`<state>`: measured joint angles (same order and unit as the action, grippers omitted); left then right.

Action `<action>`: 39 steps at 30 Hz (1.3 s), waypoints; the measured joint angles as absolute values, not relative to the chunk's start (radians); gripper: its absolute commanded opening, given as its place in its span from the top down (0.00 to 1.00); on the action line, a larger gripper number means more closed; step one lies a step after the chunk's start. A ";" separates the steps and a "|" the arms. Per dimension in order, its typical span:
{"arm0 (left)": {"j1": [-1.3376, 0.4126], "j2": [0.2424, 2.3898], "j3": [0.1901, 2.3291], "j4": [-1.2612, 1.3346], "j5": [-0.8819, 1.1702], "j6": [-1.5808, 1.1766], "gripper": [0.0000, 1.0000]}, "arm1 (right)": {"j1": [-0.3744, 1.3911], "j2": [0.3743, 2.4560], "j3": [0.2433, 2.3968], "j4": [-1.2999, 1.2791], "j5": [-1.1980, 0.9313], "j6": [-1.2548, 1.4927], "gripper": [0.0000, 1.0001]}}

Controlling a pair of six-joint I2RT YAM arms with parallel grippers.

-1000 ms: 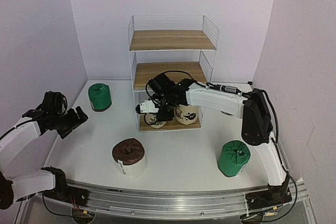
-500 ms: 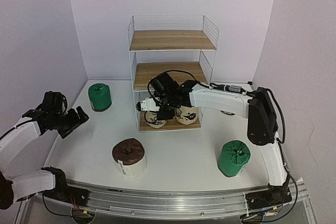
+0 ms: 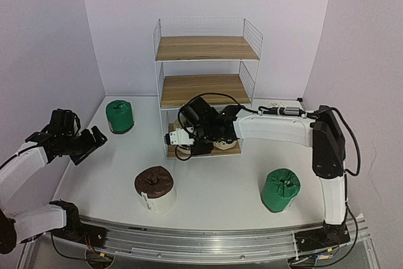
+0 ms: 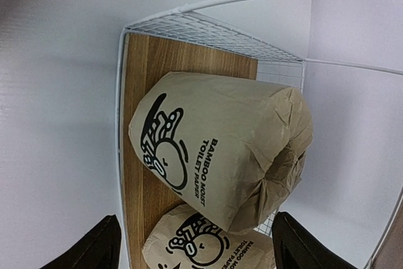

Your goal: Place and organize the paper towels onto the shelf

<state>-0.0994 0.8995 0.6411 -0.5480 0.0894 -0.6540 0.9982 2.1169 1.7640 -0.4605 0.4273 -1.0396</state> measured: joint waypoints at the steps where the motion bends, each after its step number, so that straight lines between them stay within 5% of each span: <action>1: -0.099 0.896 0.641 -0.548 0.094 -0.654 0.00 | 1.006 2.101 1.749 -0.457 0.432 -1.031 0.20; 13: -0.099 0.859 0.641 -0.534 0.116 -0.651 0.00 | 1.132 1.807 1.466 -0.430 0.431 -0.723 0.02; 26: -0.099 0.864 0.641 -0.495 0.190 -0.650 0.00 | 1.137 1.395 1.143 -0.477 0.389 0.149 0.02; 39: -0.099 1.052 0.628 -0.339 0.362 -0.623 0.00 | 1.137 1.159 1.083 -1.054 0.201 0.825 0.04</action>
<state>-0.0994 1.0522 0.6281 -0.3388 0.3618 -0.6225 1.1366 1.1595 1.0828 -1.0540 0.2015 0.8248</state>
